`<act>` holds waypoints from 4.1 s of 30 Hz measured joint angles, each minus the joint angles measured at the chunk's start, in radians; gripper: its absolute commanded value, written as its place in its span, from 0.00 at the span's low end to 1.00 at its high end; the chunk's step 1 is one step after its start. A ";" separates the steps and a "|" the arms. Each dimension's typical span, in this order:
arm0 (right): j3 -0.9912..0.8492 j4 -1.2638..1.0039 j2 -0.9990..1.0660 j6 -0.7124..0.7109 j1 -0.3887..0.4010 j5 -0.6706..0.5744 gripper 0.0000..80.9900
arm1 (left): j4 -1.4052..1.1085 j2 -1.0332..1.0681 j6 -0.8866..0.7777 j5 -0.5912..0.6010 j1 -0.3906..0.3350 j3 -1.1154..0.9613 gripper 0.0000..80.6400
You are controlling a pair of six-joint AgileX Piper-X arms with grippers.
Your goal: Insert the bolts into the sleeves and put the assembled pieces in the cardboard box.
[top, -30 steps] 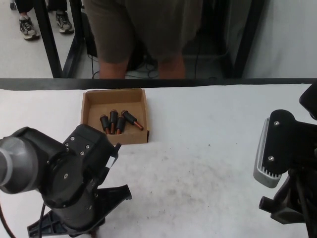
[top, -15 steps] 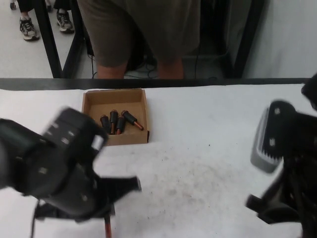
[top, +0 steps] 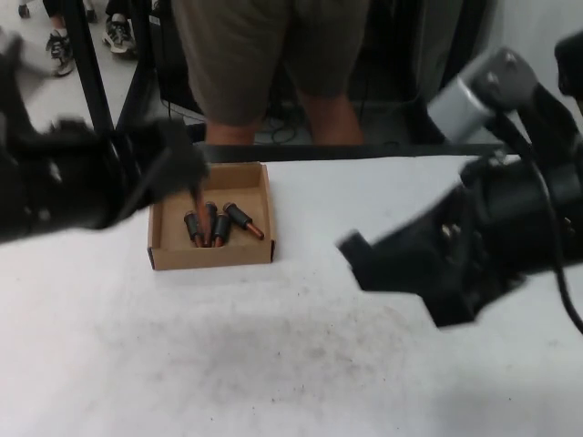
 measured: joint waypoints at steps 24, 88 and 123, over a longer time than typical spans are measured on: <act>-0.006 -0.403 0.140 0.255 0.089 -0.009 0.00 | -0.138 -0.077 0.000 0.129 0.000 0.000 0.01; -0.007 -0.515 0.149 0.313 0.095 0.058 0.00 | -0.128 -0.087 0.073 0.143 0.000 0.000 0.01; -0.010 -0.532 0.155 0.269 0.095 0.030 0.00 | -0.097 -0.088 0.049 0.159 0.000 0.000 0.72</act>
